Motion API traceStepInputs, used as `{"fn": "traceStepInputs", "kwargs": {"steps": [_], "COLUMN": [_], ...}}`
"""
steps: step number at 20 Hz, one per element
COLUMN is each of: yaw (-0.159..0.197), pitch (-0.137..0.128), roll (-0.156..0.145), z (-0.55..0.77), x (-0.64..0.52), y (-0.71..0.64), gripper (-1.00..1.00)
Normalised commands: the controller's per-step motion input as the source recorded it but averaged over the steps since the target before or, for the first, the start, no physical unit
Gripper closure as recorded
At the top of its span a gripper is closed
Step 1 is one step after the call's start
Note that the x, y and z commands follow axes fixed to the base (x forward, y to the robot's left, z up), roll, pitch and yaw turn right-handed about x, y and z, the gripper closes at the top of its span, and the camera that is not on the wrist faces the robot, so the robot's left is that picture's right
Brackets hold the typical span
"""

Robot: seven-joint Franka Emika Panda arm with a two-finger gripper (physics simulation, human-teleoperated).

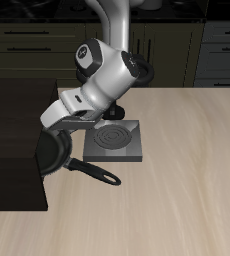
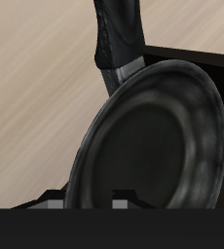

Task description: Place the frypan on the top layer of the shelf

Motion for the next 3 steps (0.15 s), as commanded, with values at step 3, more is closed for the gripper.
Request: {"fn": "traceStepInputs", "kwargs": {"steps": [3], "yaw": [-0.006], "pitch": [0.004], "roll": [-0.079], "z": [0.01], "x": [-0.09], "y": [-0.51], "gripper": [1.0]}}
